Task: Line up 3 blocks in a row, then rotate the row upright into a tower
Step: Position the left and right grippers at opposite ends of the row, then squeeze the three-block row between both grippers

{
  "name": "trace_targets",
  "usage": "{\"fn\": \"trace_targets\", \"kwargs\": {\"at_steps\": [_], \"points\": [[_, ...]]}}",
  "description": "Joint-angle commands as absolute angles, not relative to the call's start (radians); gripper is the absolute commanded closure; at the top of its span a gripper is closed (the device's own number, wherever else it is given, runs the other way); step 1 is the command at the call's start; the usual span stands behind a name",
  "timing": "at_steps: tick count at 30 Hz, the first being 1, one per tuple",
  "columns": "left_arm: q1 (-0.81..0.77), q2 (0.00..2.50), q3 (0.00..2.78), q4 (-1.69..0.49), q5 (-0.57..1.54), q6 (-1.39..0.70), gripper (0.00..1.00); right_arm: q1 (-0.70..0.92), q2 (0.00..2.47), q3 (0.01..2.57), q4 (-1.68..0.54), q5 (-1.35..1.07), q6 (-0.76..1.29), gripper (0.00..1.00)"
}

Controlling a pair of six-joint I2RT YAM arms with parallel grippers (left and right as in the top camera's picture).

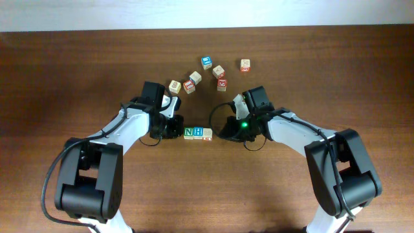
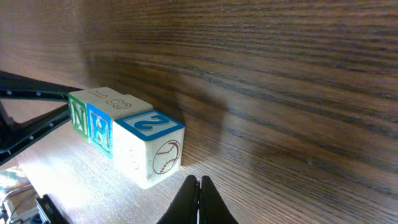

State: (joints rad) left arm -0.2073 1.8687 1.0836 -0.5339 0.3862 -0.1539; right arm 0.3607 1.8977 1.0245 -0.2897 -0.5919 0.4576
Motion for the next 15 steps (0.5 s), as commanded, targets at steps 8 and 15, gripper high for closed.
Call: {"fn": "trace_targets", "kwargs": {"at_steps": [8,15], "points": [[-0.207,1.839,1.094,-0.561,0.45,-0.144,1.0,0.368,1.905,1.013,-0.298,-0.57,0.473,0.96],[-0.207,1.83,1.095,-0.556,0.449,-0.171,1.0,0.368,1.905,1.013,-0.298,-0.57,0.473,0.96]]}}
